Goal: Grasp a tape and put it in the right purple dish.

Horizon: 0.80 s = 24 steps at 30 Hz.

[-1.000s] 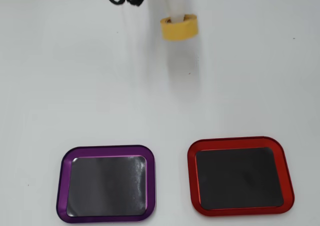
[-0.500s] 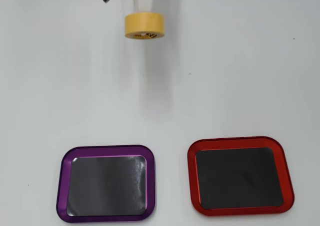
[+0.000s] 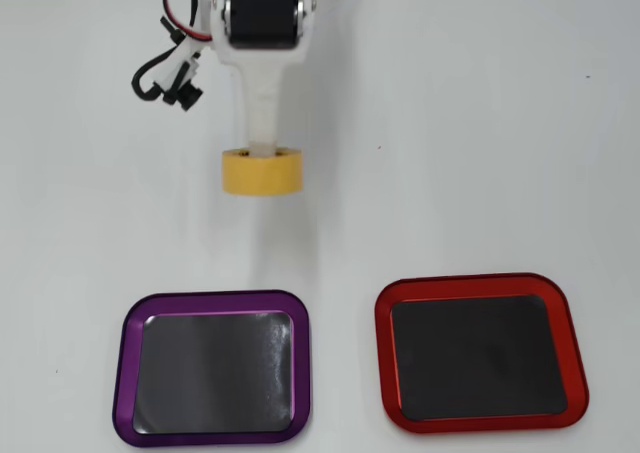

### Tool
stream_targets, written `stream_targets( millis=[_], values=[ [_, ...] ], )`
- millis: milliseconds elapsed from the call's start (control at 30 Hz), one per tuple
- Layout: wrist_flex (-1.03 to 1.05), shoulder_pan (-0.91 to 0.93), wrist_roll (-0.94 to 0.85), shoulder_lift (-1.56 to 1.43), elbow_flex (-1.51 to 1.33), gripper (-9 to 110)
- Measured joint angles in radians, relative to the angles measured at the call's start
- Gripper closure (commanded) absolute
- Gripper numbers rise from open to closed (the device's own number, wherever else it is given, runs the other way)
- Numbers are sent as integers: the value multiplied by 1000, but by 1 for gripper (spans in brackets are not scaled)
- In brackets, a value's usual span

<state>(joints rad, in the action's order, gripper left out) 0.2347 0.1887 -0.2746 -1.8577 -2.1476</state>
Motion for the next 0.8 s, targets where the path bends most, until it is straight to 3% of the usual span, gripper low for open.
stream_targets(
  millis=[333,800],
  values=[
    [12,3,3,322,290,102],
    [328,5,3,518,673,97]
  ],
)
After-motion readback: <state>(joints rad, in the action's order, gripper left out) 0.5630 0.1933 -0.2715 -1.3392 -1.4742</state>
